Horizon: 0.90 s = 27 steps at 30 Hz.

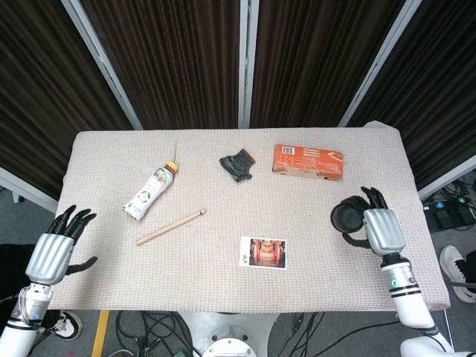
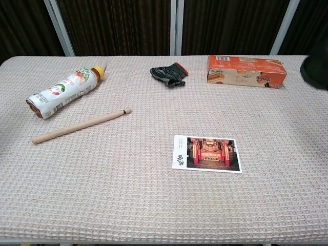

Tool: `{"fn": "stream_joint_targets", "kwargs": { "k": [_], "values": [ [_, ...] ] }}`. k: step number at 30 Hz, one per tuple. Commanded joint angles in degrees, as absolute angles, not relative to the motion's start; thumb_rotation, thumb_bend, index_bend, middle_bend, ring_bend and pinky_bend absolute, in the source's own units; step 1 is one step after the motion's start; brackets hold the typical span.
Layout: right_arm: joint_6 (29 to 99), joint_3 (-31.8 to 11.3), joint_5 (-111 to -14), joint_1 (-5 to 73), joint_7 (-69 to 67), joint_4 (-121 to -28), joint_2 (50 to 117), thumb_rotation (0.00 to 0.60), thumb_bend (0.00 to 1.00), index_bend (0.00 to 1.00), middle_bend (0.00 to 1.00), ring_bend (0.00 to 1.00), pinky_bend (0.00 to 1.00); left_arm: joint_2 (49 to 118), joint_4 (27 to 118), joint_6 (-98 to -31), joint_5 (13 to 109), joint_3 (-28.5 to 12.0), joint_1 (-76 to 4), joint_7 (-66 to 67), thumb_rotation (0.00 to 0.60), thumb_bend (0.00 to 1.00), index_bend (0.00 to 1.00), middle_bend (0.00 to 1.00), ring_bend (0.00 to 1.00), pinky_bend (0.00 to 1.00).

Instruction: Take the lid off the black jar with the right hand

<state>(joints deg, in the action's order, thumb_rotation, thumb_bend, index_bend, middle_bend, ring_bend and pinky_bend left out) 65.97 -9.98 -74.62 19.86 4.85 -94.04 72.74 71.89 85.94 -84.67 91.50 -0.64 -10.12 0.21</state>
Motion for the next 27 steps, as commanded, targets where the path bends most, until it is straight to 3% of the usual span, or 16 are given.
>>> {"fn": "stream_joint_targets", "kwargs": {
  "k": [1,6,10,14,18,21,27],
  "values": [
    [71.39,-11.23,-78.09,21.31,4.74,-95.76,75.12,0.600,0.23,0.42,0.46,0.07,0.00,71.85,85.79,-84.58,91.46,-0.67,-10.17,-0.17,0.600,0.13,0.14,0.11,0.00,0.15],
    [87.33,-14.06,-91.42,17.33,-3.84,-105.79,70.32,0.600,0.22,0.42,0.47,0.08,0.00,72.11,85.41,-84.32,91.55,-0.59,-10.32,-1.02,0.600,0.13,0.14,0.11,0.00,0.15],
    [92.10,-12.75,-96.62,15.20,-2.42,-107.16,69.12,0.600,0.21,0.42,0.48,0.09,0.00,72.21,85.25,-84.44,91.74,-0.57,-10.35,-1.11,0.600,0.13,0.14,0.11,0.00,0.15],
    [86.40,-10.71,-91.51,16.02,0.13,-101.64,72.24,0.600,0.21,0.42,0.48,0.09,0.00,72.17,85.24,-84.47,91.81,-0.46,-10.29,-1.13,0.600,0.13,0.14,0.11,0.00,0.15],
    [72.58,-9.17,-80.31,19.79,1.44,-89.49,79.08,0.600,0.22,0.42,0.48,0.09,0.00,71.99,85.51,-84.69,91.82,-0.49,-10.20,-1.29,0.600,0.13,0.14,0.11,0.00,0.15],
    [66.13,-8.17,-75.81,21.35,1.53,-82.67,82.80,0.600,0.22,0.43,0.48,0.10,0.00,71.88,85.66,-85.04,92.12,-0.50,-10.15,-1.31,0.600,0.13,0.14,0.11,0.00,0.15],
    [69.60,-8.62,-76.46,19.63,-1.42,-82.40,81.59,0.600,0.22,0.43,0.48,0.10,0.00,71.68,85.59,-85.13,92.18,-0.35,-10.01,-1.59,0.600,0.13,0.14,0.11,0.00,0.15]
  ]
}}
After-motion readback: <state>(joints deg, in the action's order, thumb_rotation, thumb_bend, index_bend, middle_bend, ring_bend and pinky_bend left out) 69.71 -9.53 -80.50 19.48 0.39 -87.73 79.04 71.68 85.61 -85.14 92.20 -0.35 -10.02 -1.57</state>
